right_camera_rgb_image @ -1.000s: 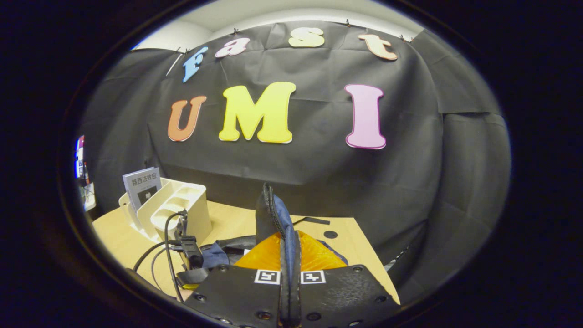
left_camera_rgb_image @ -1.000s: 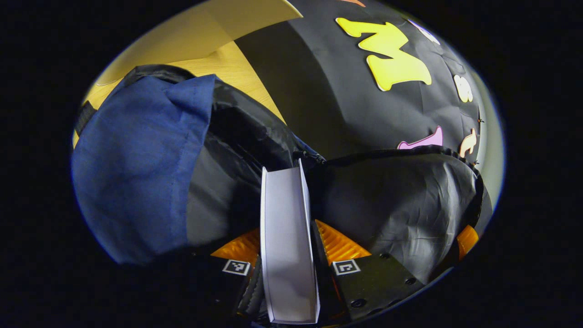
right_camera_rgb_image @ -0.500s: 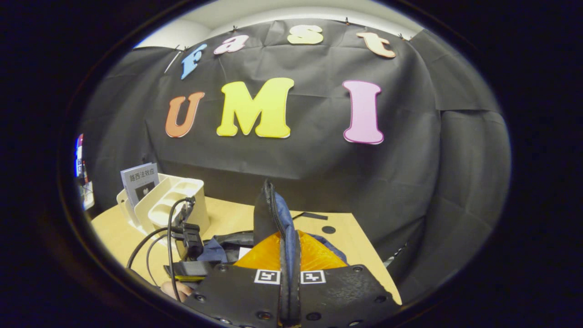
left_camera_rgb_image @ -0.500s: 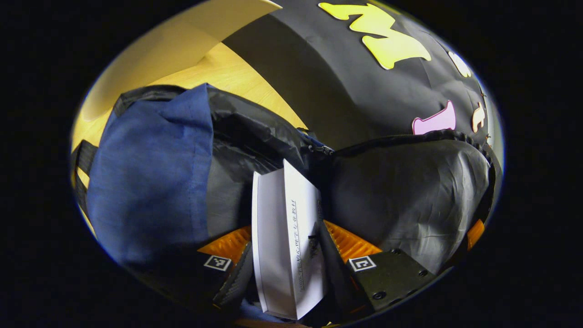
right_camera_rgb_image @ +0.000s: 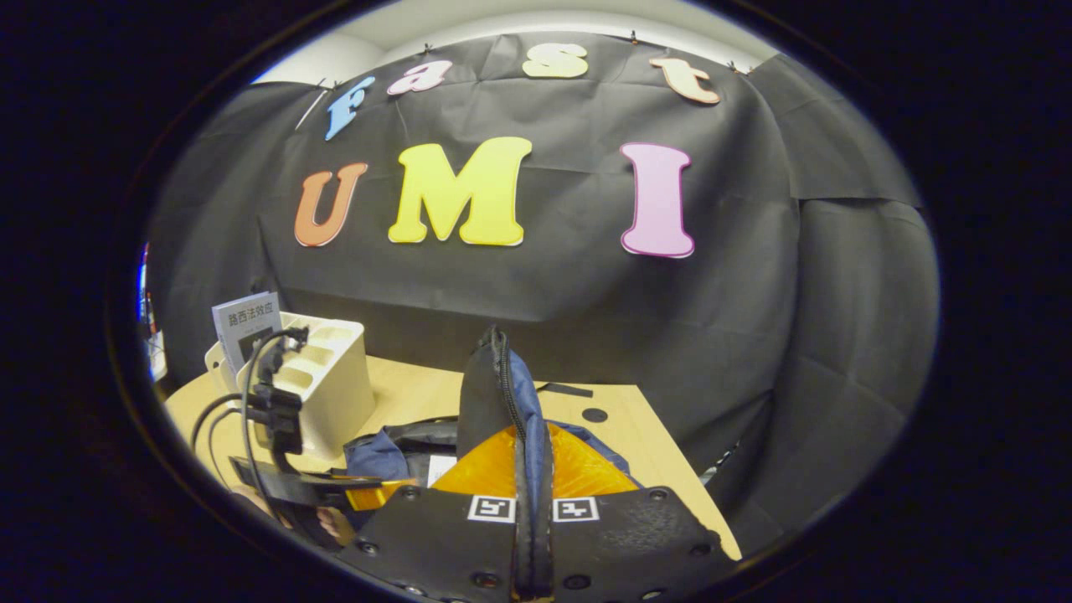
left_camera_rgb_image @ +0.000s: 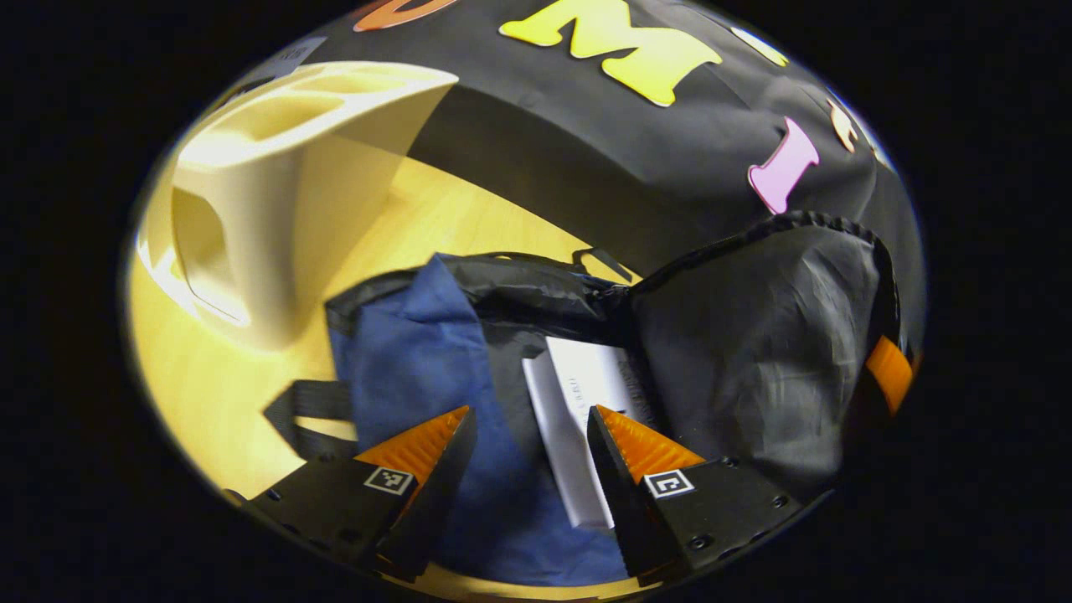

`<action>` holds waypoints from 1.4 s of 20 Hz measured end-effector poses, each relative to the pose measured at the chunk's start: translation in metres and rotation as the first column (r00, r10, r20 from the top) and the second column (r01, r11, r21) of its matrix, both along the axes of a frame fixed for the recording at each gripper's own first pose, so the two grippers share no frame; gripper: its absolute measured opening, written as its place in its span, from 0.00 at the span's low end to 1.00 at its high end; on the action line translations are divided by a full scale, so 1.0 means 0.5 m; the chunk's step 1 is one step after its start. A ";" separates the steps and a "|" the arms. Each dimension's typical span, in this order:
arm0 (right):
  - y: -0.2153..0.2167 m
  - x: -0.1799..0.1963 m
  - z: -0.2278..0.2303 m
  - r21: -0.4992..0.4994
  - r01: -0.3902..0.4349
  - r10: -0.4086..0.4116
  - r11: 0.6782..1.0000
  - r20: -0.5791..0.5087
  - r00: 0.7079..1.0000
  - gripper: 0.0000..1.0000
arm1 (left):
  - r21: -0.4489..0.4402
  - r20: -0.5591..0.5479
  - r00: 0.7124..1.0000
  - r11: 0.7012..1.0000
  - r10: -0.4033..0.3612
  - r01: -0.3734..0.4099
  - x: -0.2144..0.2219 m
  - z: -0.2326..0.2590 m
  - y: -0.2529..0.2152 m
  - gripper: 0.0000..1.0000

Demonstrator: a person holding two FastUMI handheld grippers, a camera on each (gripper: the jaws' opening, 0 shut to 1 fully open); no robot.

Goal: Open the schoolbag, grab two books from the bookshelf and put them into the schoolbag.

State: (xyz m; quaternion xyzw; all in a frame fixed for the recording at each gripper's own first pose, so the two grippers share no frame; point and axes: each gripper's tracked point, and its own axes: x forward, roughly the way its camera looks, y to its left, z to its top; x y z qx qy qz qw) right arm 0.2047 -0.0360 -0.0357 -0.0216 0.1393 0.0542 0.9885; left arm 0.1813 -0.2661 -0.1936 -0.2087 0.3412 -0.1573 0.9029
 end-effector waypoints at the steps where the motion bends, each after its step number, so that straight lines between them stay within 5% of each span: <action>1: 0.002 0.000 -0.002 0.003 0.003 -0.003 1.000 -0.002 1.000 0.01 | 0.042 0.026 1.000 0.999 0.002 -0.004 -0.005 0.007 0.028 0.84; 9: 0.022 0.003 -0.024 0.015 0.021 -0.021 1.000 -0.020 1.000 0.02 | 0.241 0.181 0.983 0.968 0.029 -0.073 -0.055 0.102 0.242 0.85; 15: 0.027 0.001 -0.041 0.042 0.038 -0.037 0.998 -0.038 0.999 0.02 | 0.367 0.278 0.959 0.917 0.049 -0.154 -0.071 0.180 0.399 0.84; 28: 0.024 0.003 -0.059 0.019 0.067 -0.066 0.998 -0.048 0.997 0.02 | 0.414 0.467 0.874 0.839 0.137 -0.353 0.041 0.464 0.653 0.93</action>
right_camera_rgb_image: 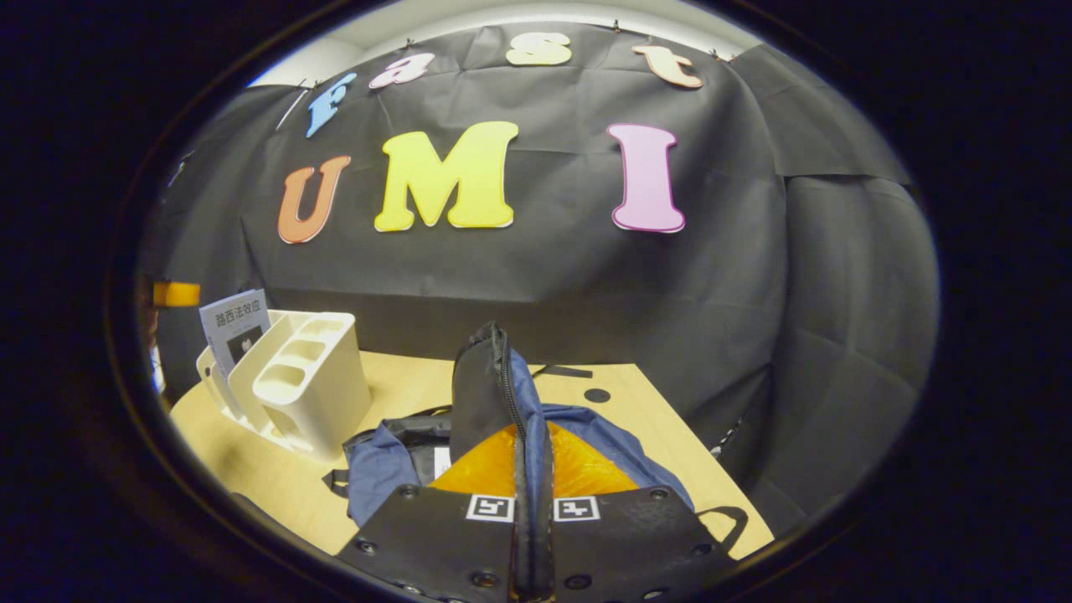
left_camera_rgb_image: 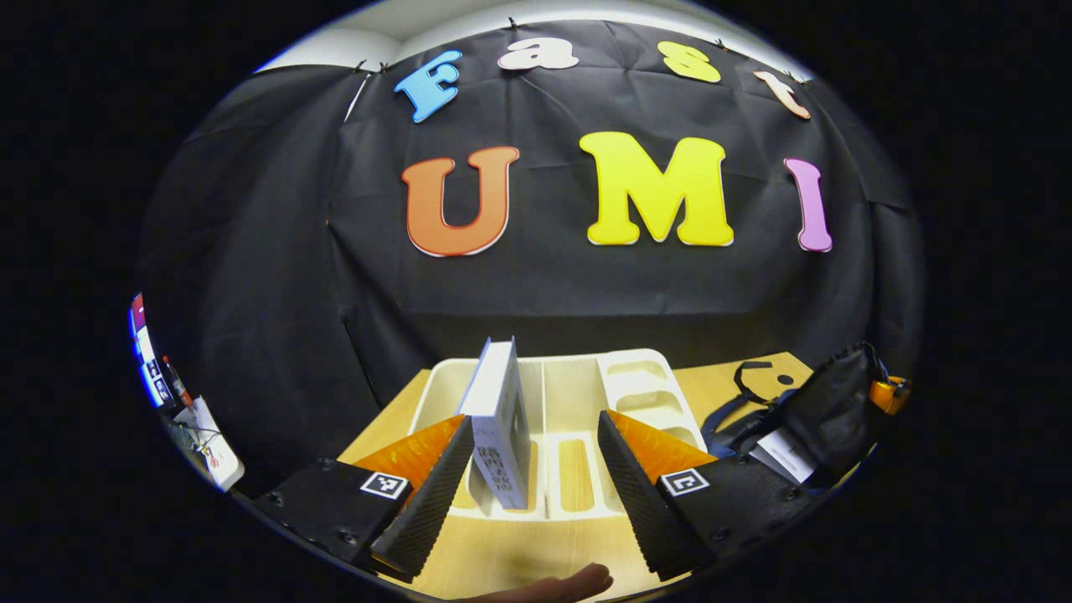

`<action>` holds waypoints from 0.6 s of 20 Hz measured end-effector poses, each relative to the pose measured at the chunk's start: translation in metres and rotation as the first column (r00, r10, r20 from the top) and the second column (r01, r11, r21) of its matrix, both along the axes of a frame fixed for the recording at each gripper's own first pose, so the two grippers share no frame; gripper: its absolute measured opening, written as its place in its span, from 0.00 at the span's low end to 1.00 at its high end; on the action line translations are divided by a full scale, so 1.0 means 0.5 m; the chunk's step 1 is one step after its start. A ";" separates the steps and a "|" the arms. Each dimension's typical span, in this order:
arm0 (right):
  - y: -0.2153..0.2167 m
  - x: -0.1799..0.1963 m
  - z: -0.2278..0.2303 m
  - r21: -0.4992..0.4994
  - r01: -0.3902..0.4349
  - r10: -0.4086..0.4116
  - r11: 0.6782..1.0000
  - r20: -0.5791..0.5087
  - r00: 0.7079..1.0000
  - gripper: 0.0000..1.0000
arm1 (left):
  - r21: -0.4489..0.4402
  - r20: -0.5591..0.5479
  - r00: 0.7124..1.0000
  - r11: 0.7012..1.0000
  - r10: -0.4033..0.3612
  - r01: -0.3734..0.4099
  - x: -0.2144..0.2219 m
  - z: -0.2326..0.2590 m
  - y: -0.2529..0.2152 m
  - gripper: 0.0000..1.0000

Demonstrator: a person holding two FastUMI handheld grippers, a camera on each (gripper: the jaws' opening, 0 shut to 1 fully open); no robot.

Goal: Open the schoolbag, grab two books from the bookshelf and put them into the schoolbag.

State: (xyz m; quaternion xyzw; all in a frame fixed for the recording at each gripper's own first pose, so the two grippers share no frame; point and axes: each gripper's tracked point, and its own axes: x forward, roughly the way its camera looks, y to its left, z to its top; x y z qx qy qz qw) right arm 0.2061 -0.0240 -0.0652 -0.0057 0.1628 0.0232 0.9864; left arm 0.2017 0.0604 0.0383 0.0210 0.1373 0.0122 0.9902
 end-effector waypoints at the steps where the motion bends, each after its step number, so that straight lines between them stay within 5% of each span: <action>1: -0.003 -0.001 -0.001 -0.011 0.007 -0.007 1.000 0.000 1.000 0.02 | -0.004 0.008 1.000 1.000 0.001 -0.001 0.016 0.013 0.010 0.94; 8: -0.001 -0.003 -0.009 -0.037 0.036 -0.036 0.999 -0.014 0.999 0.02 | -0.036 -0.107 0.994 0.999 0.004 -0.008 0.142 -0.004 0.054 0.98; 12: 0.006 -0.010 -0.007 -0.032 0.018 -0.018 0.999 -0.006 1.000 0.02 | -0.055 -0.276 0.961 0.998 0.016 -0.033 0.196 -0.067 0.062 0.97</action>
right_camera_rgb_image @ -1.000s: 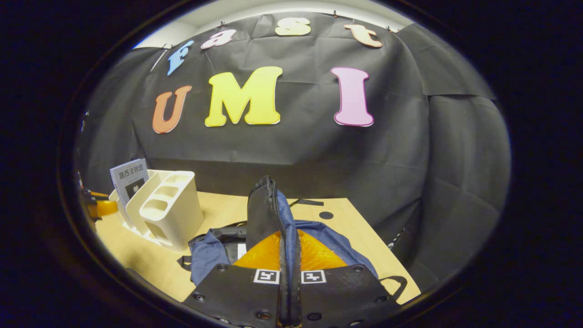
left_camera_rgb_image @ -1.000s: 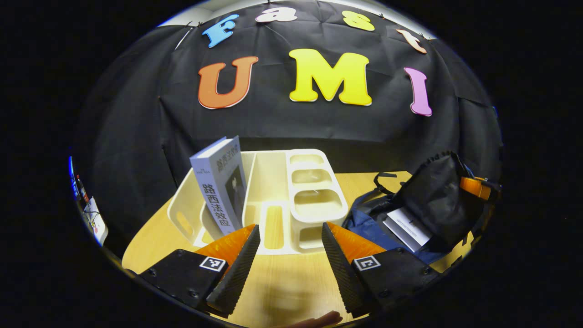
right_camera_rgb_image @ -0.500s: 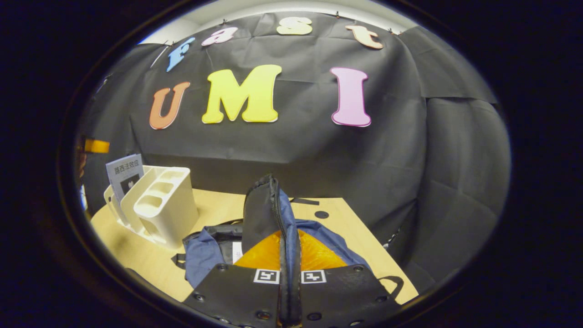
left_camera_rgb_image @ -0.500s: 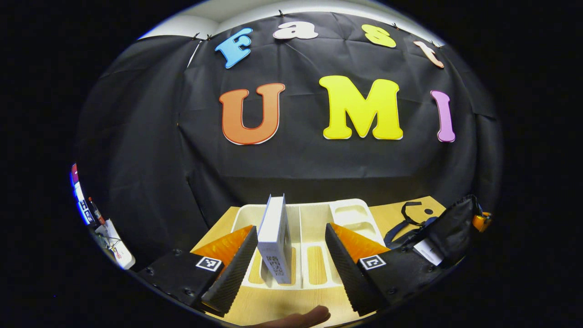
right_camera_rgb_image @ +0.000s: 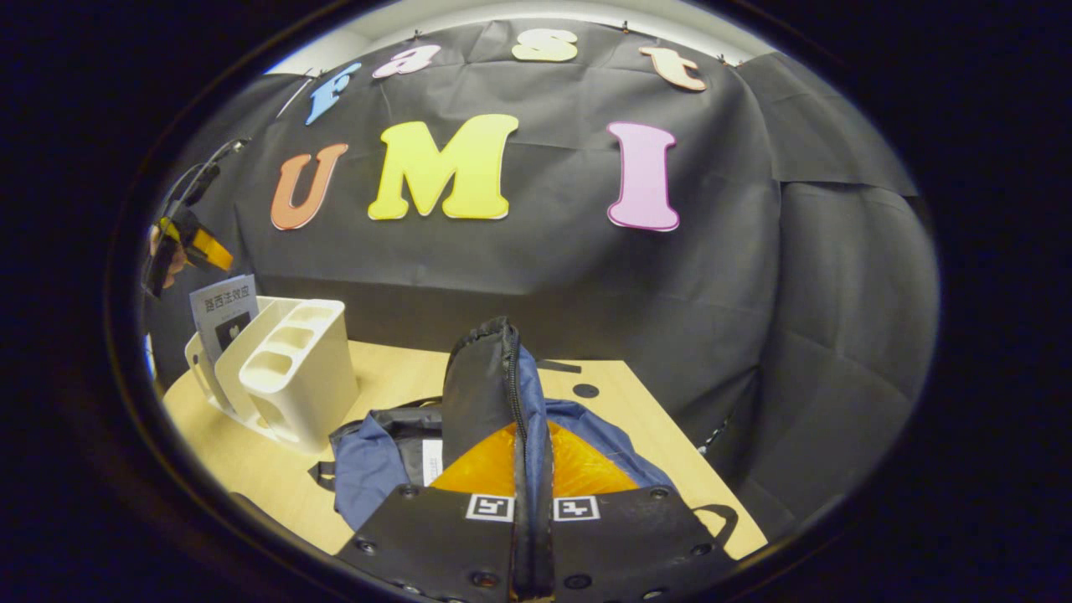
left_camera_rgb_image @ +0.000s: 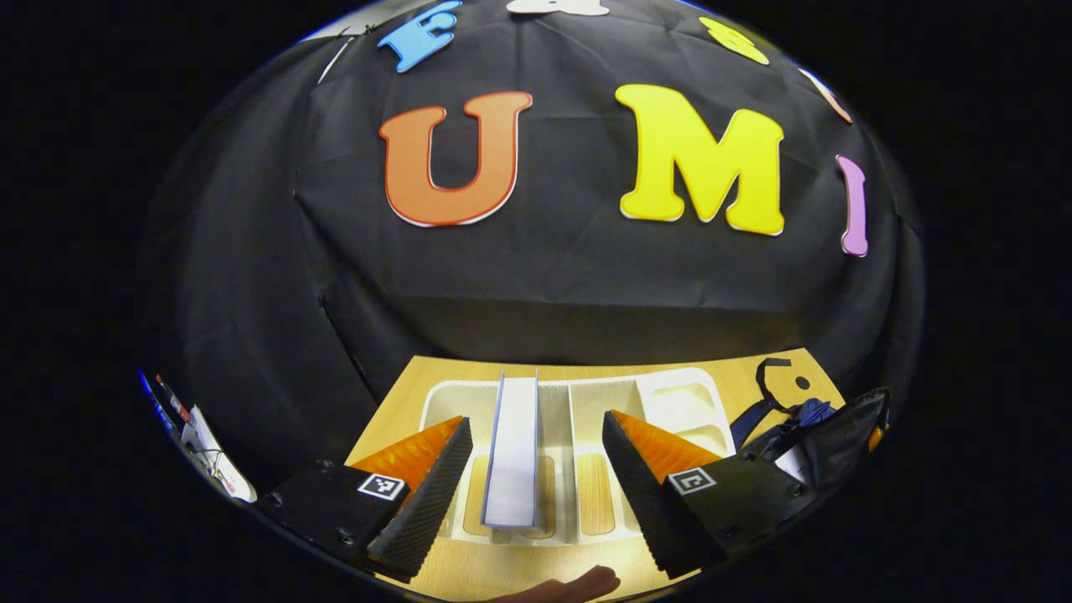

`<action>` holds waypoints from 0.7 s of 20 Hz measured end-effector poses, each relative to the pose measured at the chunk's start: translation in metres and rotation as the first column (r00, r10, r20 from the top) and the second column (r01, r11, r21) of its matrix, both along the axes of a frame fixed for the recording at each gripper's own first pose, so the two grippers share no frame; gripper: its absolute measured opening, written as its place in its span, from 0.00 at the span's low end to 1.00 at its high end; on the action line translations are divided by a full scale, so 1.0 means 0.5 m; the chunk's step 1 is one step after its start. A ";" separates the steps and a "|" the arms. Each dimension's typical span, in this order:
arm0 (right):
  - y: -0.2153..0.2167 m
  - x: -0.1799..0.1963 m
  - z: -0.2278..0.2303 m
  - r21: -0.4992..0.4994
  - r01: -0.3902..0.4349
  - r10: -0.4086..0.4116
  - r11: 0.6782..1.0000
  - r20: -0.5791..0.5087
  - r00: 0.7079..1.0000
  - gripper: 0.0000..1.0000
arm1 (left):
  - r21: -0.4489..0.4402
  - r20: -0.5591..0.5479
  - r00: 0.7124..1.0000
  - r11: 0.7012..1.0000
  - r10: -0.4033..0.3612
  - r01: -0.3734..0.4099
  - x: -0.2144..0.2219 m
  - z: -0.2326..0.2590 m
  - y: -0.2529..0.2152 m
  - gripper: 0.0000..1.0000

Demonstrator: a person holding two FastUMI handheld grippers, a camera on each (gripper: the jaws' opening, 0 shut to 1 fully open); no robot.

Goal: Open the schoolbag, grab two books from the bookshelf and put them into the schoolbag.

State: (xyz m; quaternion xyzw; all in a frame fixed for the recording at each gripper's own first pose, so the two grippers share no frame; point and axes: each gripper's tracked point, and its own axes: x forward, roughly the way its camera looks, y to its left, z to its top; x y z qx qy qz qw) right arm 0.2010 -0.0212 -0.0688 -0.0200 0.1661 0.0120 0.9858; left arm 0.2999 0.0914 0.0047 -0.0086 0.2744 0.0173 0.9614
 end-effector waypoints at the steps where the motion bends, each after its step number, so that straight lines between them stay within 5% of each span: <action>1: 0.000 -0.003 0.000 -0.006 0.000 0.000 1.000 0.001 1.000 0.02 | -0.014 -0.036 0.999 1.000 -0.005 0.005 0.011 -0.013 -0.001 0.97; 8: 0.013 -0.015 0.000 -0.045 -0.023 0.025 0.999 0.027 0.999 0.02 | 0.116 -0.250 0.968 0.991 -0.030 0.060 0.041 -0.079 0.021 0.93; 14: 0.017 -0.012 -0.014 -0.009 -0.022 0.022 1.000 0.023 0.999 0.02 | 0.041 -0.366 0.930 0.997 -0.044 0.064 0.055 -0.129 0.007 0.81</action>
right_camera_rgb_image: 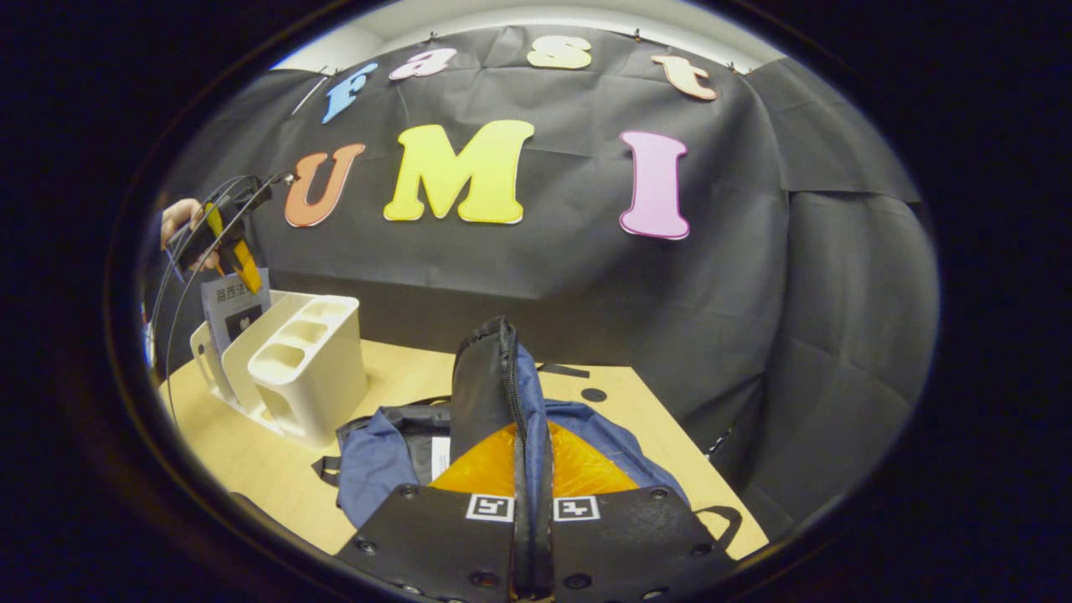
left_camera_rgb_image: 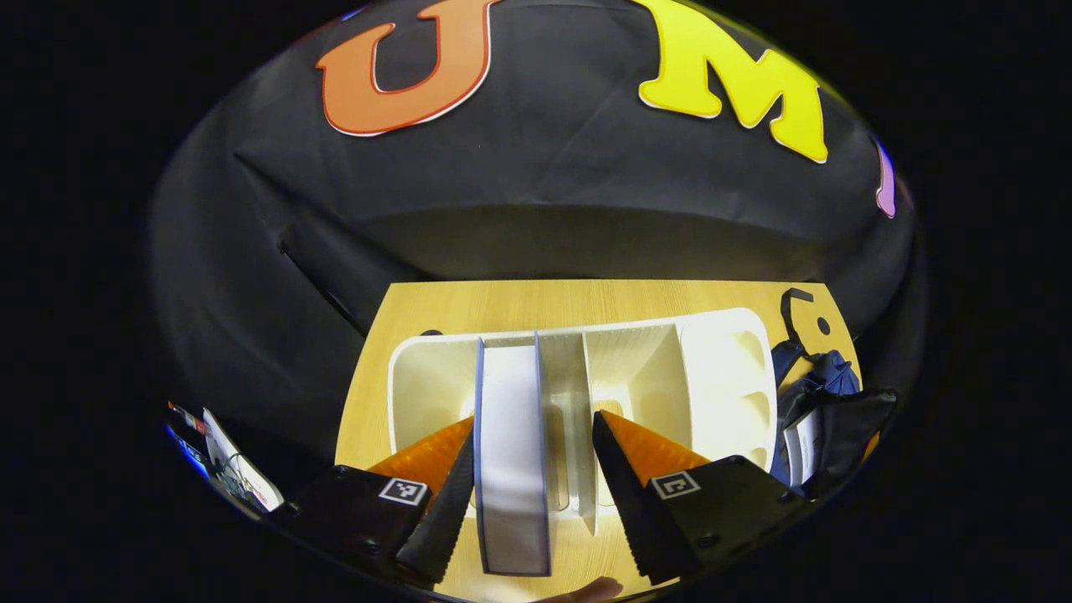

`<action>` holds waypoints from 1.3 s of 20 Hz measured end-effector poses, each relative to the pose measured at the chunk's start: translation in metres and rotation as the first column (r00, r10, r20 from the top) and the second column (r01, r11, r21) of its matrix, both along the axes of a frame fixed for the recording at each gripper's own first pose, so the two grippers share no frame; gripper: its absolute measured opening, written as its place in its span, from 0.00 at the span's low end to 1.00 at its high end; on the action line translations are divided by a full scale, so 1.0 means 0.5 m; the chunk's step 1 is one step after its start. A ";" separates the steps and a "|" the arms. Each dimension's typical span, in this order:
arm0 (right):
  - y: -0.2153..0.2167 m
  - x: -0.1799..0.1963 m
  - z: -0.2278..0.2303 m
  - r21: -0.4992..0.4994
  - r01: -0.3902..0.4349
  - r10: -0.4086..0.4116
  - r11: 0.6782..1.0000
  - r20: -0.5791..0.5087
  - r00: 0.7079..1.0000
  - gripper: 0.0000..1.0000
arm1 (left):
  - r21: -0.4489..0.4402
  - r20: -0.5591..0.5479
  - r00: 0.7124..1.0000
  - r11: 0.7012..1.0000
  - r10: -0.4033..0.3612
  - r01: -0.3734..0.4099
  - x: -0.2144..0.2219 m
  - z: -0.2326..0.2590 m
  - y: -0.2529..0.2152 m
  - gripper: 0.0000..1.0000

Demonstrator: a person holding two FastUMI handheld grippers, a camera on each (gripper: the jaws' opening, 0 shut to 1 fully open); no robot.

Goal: Open the schoolbag, grab two books from the bookshelf and put them into the schoolbag.

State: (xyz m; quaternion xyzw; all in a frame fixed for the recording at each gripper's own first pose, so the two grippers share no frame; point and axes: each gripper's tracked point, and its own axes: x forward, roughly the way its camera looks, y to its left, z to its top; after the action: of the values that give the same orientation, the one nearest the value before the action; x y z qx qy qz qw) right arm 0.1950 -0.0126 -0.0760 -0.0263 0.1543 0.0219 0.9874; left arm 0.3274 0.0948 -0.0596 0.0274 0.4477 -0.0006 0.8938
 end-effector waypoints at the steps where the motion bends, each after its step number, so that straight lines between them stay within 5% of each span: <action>1: -0.002 0.000 -0.002 0.004 0.002 -0.002 1.000 -0.001 1.000 0.02 | -0.003 -0.018 1.000 1.000 0.004 -0.004 -0.005 -0.007 0.002 0.77; 4: -0.004 -0.002 -0.007 0.012 0.004 -0.004 1.000 -0.004 1.000 0.02 | -0.051 -0.027 1.000 0.999 0.000 -0.002 -0.008 -0.017 -0.015 0.66; 6: -0.008 -0.001 -0.008 0.016 0.006 -0.006 1.000 -0.004 1.000 0.02 | -0.083 -0.041 0.999 0.997 -0.002 -0.001 -0.022 -0.019 -0.023 0.46; 18: -0.006 -0.008 -0.015 0.024 0.004 -0.004 1.000 -0.005 1.000 0.02 | -0.225 -0.065 0.990 0.965 0.126 -0.138 -0.161 0.017 0.024 0.43; 26: 0.017 -0.016 -0.019 0.006 -0.006 0.006 1.000 -0.008 1.000 0.02 | -0.373 -0.040 0.981 0.908 0.189 -0.190 -0.319 0.019 0.022 0.43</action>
State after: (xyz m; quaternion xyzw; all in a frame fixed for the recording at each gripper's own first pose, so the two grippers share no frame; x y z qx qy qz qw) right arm 0.1870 -0.0040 -0.0857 -0.0238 0.1583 0.0253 0.9868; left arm 0.1678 0.1059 -0.0502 -0.1875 0.4414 0.0006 0.8775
